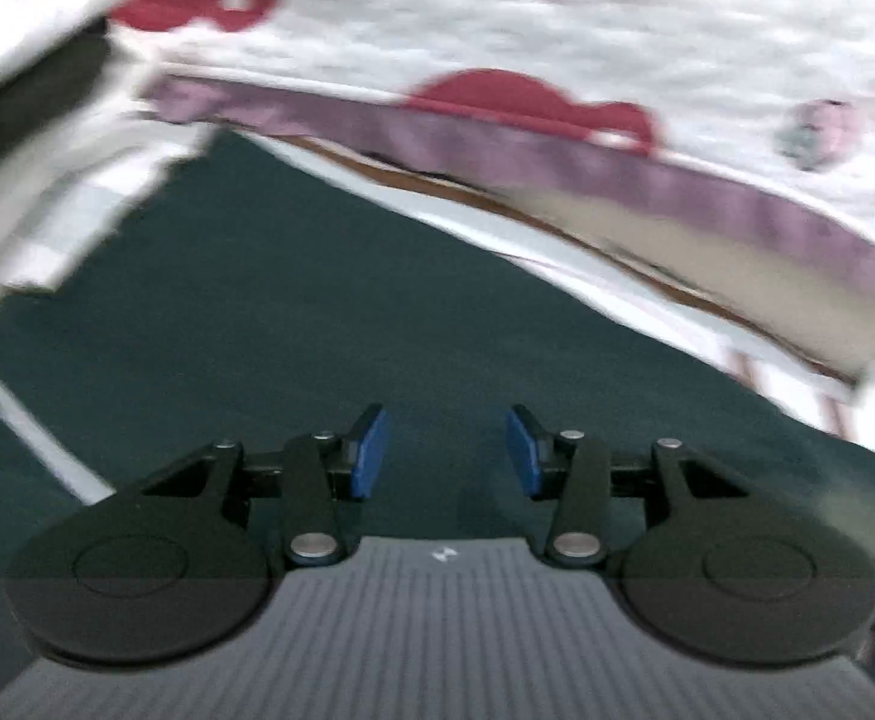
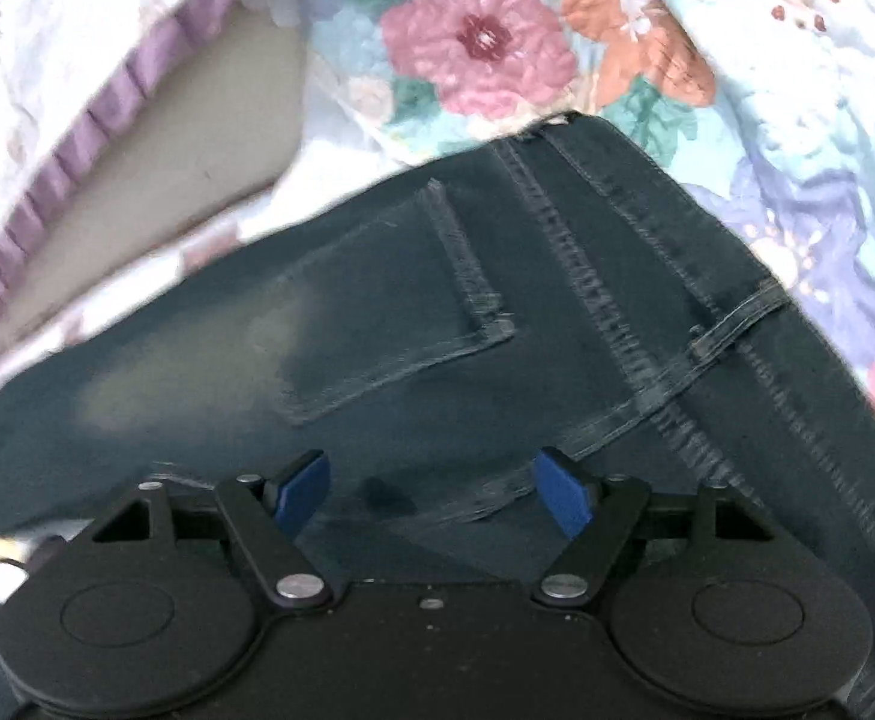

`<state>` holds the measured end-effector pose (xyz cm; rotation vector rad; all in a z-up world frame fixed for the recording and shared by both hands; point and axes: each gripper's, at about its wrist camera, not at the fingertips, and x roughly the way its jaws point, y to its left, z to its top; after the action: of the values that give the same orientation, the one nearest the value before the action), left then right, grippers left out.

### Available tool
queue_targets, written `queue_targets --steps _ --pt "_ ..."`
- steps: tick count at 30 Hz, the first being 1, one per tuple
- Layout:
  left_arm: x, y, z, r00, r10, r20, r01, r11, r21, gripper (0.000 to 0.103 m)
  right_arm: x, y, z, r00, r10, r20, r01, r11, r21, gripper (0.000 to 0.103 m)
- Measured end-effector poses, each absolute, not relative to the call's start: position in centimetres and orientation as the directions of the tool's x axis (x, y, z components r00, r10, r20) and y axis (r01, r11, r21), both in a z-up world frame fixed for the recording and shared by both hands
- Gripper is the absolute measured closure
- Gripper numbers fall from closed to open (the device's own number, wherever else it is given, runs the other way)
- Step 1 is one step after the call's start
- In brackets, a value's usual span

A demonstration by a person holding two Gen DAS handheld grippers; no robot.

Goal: Fold clothes

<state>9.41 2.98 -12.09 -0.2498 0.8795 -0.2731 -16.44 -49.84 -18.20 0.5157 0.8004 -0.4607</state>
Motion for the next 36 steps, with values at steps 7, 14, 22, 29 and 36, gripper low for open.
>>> queue_targets --steps 7,14,22,29,36 --pt "5.3 5.4 -11.5 0.583 -0.287 -0.76 0.073 0.95 -0.302 0.051 -15.1 -45.1 -18.8 0.641 -0.117 -0.759 0.478 0.834 0.275 0.023" --pt "1.6 14.0 -12.6 0.552 -0.109 -0.827 -0.252 0.923 -0.29 0.044 -12.7 -37.9 -17.0 0.679 -0.056 -0.732 0.311 0.925 0.218 0.023" --pt "0.0 10.6 -12.6 0.505 -0.274 -0.818 -0.097 0.924 -0.369 0.043 -6.6 -19.1 -17.5 0.561 0.351 -0.75 -0.333 0.925 0.183 0.058" --pt "-1.6 5.7 -12.8 0.387 -0.435 -0.813 0.168 0.9 -0.401 0.045 -8.5 -6.7 -19.5 0.212 0.461 -0.862 -0.782 0.609 0.134 0.09" --pt "-1.1 4.9 -13.4 0.351 -0.433 -0.83 0.162 0.901 -0.402 0.046 -9.8 -6.1 -19.4 0.193 0.359 -0.913 -0.824 0.565 0.048 0.062"
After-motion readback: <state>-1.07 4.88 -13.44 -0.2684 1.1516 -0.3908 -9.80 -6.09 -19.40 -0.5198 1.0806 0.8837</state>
